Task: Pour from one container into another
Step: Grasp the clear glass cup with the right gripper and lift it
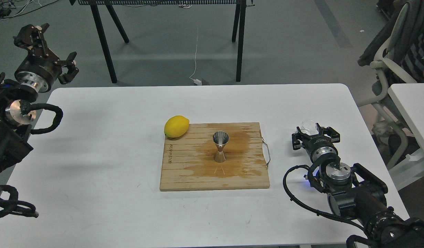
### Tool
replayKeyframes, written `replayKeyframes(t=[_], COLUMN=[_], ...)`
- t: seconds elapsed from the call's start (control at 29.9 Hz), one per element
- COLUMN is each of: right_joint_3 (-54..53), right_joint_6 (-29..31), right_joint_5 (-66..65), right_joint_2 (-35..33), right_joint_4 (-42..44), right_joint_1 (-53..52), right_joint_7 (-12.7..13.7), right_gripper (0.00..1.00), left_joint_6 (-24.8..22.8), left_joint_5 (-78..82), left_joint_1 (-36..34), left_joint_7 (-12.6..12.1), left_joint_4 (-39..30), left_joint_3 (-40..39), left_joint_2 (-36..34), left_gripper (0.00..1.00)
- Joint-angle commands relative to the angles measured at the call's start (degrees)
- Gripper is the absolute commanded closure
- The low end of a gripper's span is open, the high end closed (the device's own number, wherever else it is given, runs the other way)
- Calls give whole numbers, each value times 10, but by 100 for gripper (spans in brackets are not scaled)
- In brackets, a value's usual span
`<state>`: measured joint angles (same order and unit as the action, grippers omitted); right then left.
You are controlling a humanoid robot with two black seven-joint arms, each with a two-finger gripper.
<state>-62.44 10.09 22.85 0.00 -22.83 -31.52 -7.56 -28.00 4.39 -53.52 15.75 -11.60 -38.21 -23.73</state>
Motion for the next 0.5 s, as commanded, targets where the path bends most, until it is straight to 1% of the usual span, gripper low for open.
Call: replayKeyframes(t=[0.0,0.1,0.2,0.3,0.47], right_joint_3=[1,1,1,1,1], right_joint_6=[0,1,12,16,17], right_joint_5=[-1,-1,-1,-1,-1], right_joint_2=[0,0,0,0,0], right_joint_4=[0,0,0,-1,-12], right_joint_1=[0,0,0,0,0], right_joint_7=[0,0,-1,-1,0], right_gripper=[52,62,66,69,69], left_joint_6=[0,0,0,0,0], left_joint_5=[0,0,0,0,0], left_joint_1=[0,0,0,0,0], left_joint_7=[1,1,1,0,0], left_joint_4=[0,0,0,0,0], left_joint_3=[1,1,1,0,0], left_joint_2=[-1,-1,-1,-1,0], left_gripper=[0,0,0,0,0])
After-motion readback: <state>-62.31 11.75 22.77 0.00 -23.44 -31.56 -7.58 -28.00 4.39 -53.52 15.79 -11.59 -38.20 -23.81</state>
